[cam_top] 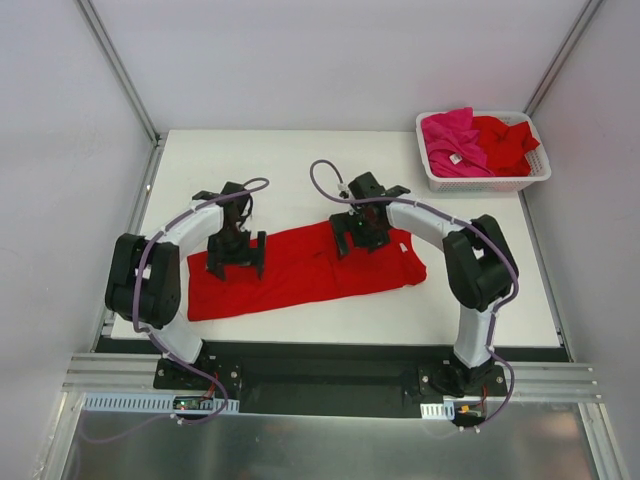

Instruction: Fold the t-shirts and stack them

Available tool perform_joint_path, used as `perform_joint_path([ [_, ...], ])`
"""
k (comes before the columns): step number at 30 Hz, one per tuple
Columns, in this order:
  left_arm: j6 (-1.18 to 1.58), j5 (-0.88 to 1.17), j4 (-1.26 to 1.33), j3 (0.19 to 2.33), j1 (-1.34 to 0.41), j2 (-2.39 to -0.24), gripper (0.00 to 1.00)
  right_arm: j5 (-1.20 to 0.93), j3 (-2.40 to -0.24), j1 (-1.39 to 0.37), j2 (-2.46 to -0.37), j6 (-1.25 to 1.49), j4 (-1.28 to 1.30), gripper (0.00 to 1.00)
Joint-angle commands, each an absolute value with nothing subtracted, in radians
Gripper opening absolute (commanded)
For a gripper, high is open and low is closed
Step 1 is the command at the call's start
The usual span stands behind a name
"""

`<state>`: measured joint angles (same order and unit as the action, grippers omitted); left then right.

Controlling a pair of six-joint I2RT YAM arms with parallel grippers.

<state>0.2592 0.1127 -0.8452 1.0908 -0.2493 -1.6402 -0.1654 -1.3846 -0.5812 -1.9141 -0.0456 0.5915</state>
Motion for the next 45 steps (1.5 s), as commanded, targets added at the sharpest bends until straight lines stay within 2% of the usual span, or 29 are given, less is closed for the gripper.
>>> perform_joint_path([
  [1,0.227,0.077,-0.87,1.062,-0.258,-1.663,0.99,-0.157,-1.356,-0.626,-1.878,-0.084,0.47,0.96],
  [15,0.255,0.124,-0.752,0.925,-0.256,-1.687,0.99,-0.087,-1.289,-0.658,-1.885,-0.074,0.377,0.96],
  [26,0.327,0.141,-0.684,0.888,-0.258,-1.677,0.99,-0.129,-1.266,-0.661,-1.922,-0.041,0.328,0.96],
  [45,0.466,0.204,-0.661,0.816,-0.433,-1.589,0.99,-0.213,-1.526,-0.595,-2.094,-0.008,0.336,0.96],
])
